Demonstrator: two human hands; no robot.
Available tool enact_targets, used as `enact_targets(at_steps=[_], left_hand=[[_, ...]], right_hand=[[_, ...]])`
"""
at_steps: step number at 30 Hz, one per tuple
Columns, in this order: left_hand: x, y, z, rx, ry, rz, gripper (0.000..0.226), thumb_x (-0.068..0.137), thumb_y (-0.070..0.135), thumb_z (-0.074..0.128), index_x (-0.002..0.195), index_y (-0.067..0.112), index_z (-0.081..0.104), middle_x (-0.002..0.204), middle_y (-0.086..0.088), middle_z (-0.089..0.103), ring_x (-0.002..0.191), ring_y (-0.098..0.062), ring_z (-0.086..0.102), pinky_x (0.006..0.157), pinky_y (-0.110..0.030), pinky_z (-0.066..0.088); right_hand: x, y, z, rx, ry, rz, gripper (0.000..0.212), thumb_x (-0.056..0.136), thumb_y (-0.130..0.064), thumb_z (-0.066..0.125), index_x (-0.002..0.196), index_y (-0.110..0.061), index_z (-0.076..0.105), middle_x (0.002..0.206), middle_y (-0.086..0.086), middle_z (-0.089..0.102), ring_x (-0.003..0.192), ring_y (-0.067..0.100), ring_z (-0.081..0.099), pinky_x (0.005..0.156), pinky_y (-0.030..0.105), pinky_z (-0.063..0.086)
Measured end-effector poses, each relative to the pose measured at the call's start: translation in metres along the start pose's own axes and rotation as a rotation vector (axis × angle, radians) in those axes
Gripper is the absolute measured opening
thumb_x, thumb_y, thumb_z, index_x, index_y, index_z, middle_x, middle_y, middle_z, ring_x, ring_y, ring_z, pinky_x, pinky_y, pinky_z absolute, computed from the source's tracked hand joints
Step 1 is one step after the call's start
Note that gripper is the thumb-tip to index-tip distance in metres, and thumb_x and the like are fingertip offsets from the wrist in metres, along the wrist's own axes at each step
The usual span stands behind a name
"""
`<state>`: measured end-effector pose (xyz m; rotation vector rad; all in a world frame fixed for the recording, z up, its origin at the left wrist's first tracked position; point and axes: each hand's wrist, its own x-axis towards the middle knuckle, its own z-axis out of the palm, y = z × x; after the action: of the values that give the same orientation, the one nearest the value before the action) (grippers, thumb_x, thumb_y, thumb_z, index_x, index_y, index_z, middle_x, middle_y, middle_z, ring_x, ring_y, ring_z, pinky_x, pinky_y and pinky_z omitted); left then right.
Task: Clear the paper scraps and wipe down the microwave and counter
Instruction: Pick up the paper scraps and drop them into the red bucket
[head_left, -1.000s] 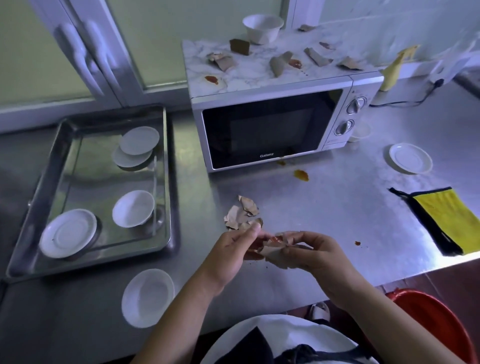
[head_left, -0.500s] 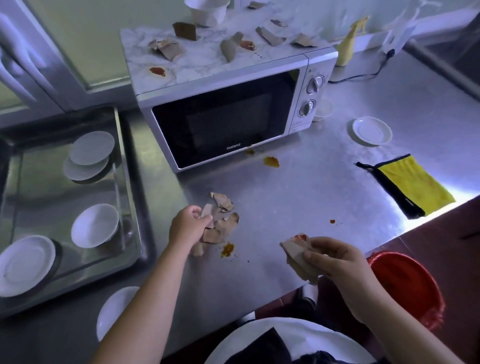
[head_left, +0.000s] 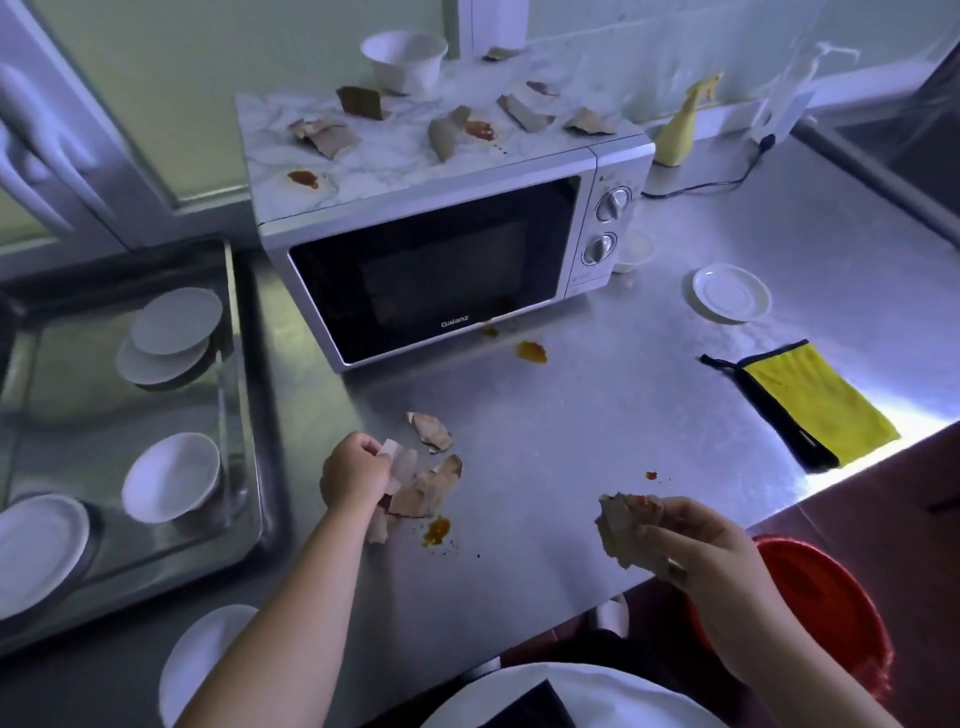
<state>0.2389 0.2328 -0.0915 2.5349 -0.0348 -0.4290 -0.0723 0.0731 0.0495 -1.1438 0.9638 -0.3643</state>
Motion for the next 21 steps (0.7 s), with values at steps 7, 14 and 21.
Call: enact_targets(at_steps=[7, 14, 21], left_hand=[[-0.014, 0.002, -0.036, -0.344, 0.067, -0.045, 0.016, 0.08, 0.006, 0.061, 0.075, 0.022, 0.061, 0.086, -0.001, 0.069, 0.081, -0.024, 0.064, 0.067, -0.036, 0.055], [-0.119, 0.057, -0.056, -0.64, -0.105, 0.023, 0.02, 0.081, 0.005, 0.074, 0.076, 0.024, 0.067, 0.077, 0.004, 0.073, 0.065, -0.009, 0.064, 0.061, -0.024, 0.053], [-0.189, 0.097, -0.039, -0.83, -0.258, 0.073, 0.026, 0.077, -0.011, 0.073, 0.082, 0.014, 0.071, 0.077, -0.006, 0.072, 0.07, -0.015, 0.064, 0.065, -0.025, 0.052]], right_hand=[[0.034, -0.007, 0.003, -0.129, -0.114, -0.005, 0.015, 0.084, 0.013, 0.063, 0.087, 0.003, 0.073, 0.081, 0.034, 0.068, 0.065, 0.033, 0.055, 0.054, 0.033, 0.033], [0.067, -0.036, 0.016, -0.013, -0.469, 0.023, 0.02, 0.078, -0.003, 0.068, 0.089, 0.014, 0.063, 0.095, 0.031, 0.071, 0.078, 0.044, 0.07, 0.065, 0.037, 0.056], [0.089, -0.037, 0.025, -0.134, -0.573, 0.023, 0.009, 0.08, 0.008, 0.071, 0.083, 0.015, 0.067, 0.108, 0.006, 0.071, 0.093, 0.02, 0.069, 0.078, 0.028, 0.05]])
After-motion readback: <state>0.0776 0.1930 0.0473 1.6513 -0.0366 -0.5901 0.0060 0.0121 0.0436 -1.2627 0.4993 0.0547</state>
